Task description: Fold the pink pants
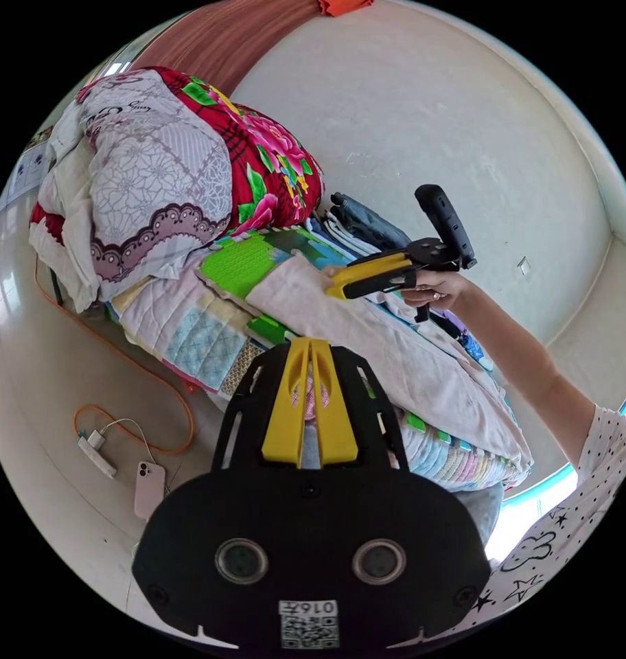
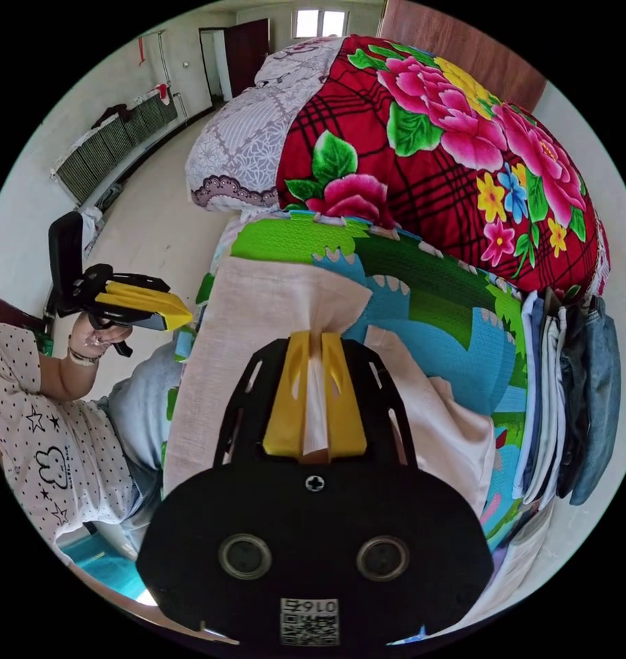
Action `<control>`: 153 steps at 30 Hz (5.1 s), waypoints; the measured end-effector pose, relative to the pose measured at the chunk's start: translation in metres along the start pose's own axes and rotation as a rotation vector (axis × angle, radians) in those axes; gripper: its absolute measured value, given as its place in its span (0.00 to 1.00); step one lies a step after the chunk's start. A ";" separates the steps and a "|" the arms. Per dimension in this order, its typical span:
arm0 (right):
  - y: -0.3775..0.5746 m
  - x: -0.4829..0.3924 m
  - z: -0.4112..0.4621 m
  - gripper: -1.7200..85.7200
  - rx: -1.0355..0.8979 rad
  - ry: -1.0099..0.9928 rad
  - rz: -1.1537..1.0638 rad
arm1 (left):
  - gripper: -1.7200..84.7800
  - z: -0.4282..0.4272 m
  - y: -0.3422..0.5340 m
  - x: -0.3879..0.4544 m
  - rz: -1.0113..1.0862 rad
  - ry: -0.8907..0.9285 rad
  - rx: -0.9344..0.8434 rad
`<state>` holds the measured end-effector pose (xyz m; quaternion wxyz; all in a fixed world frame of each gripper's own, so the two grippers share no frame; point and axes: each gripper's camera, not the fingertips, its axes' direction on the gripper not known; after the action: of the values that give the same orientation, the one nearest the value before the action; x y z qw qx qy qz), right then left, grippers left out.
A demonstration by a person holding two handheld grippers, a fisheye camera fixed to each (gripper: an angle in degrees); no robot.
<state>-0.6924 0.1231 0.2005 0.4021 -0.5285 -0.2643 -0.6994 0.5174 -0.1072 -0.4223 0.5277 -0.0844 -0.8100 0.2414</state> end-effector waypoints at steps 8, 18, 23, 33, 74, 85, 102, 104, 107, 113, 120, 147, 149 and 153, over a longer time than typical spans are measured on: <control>-0.014 -0.008 -0.032 0.05 0.019 -0.005 0.050 | 0.01 -0.009 0.012 -0.003 0.011 -0.009 0.005; 0.002 -0.046 -0.088 0.02 0.126 -0.025 0.011 | 0.02 -0.013 0.008 -0.008 0.011 0.015 0.029; 0.021 -0.065 -0.115 0.02 0.186 -0.030 -0.015 | 0.02 -0.010 0.006 -0.011 -0.016 0.036 0.040; 0.066 -0.141 -0.154 0.02 0.196 0.119 -0.168 | 0.01 -0.018 0.003 0.003 0.008 0.088 0.086; 0.280 -0.250 -0.061 0.03 0.479 0.121 -0.213 | 0.02 -0.011 -0.097 0.081 0.252 0.540 0.190; 0.292 -0.293 -0.038 0.11 0.458 0.266 -0.321 | 0.01 -0.056 -0.168 0.094 0.470 0.499 0.044; 0.268 -0.333 -0.006 0.03 0.489 0.330 -0.459 | 0.01 -0.075 -0.208 0.098 0.515 0.453 0.010; 0.269 -0.332 -0.005 0.02 0.493 0.346 -0.448 | 0.01 -0.076 -0.210 0.096 0.545 0.452 0.030; 0.271 -0.327 -0.005 0.02 0.492 0.353 -0.430 | 0.01 -0.068 -0.215 0.096 0.566 0.352 -0.054; 0.280 -0.309 -0.007 0.02 0.532 0.297 -0.380 | 0.02 -0.071 -0.222 0.094 0.574 0.289 -0.017; 0.286 -0.298 0.006 0.02 0.554 0.298 -0.346 | 0.08 -0.109 -0.235 0.070 0.522 0.474 0.147; 0.286 -0.287 0.054 0.02 0.604 0.272 -0.306 | 0.01 -0.132 -0.266 0.046 0.489 0.206 0.137; 0.293 -0.283 0.051 0.02 0.634 0.254 -0.284 | 0.01 -0.137 -0.268 0.042 0.501 0.284 0.126; 0.299 -0.283 0.045 0.02 0.683 0.289 -0.231 | 0.01 -0.140 -0.271 0.053 0.533 0.162 0.105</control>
<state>-0.3831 0.0785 -0.0722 0.5067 -0.2270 -0.4805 -0.6789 0.6518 -0.2794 -0.2033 0.5121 -0.2859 -0.7009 0.4059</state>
